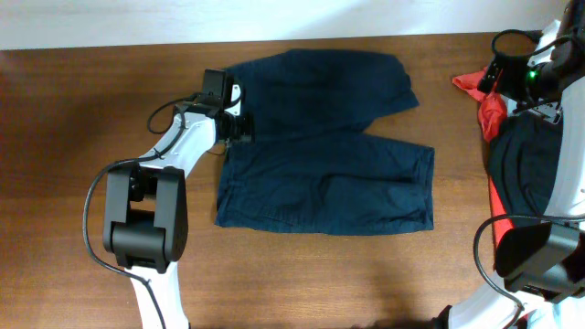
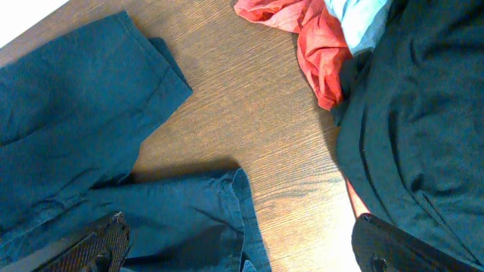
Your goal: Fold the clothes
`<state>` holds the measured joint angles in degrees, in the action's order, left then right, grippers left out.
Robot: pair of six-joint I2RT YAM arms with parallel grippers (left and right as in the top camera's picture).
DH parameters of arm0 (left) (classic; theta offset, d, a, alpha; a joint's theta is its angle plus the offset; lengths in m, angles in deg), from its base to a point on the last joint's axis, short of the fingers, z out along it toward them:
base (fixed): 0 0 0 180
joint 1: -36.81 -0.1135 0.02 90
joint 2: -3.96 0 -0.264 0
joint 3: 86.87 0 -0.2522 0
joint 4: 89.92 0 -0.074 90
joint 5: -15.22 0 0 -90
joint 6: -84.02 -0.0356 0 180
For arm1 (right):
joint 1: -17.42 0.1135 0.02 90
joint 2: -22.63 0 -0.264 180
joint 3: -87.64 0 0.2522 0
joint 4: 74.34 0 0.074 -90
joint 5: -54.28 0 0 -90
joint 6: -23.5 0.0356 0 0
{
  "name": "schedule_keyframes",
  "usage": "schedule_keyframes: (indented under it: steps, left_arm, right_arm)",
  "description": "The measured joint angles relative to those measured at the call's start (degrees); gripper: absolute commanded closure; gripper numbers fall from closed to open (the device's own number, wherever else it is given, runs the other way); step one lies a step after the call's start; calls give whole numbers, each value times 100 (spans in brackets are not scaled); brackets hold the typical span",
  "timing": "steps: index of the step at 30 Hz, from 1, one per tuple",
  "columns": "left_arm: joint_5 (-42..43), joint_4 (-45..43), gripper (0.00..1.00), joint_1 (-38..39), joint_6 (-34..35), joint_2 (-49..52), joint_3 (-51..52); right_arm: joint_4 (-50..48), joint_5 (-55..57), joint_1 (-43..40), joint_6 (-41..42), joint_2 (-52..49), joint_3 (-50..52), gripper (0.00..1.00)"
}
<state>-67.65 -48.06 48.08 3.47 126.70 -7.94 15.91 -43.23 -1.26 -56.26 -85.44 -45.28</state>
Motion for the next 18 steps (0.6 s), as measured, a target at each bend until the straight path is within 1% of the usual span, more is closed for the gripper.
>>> schedule_keyframes:
  steps: [18]
  left_arm:
    - [0,-11,45,-74,0,101,0]
  right_arm:
    - [0,2,0,-2,0,0,2]
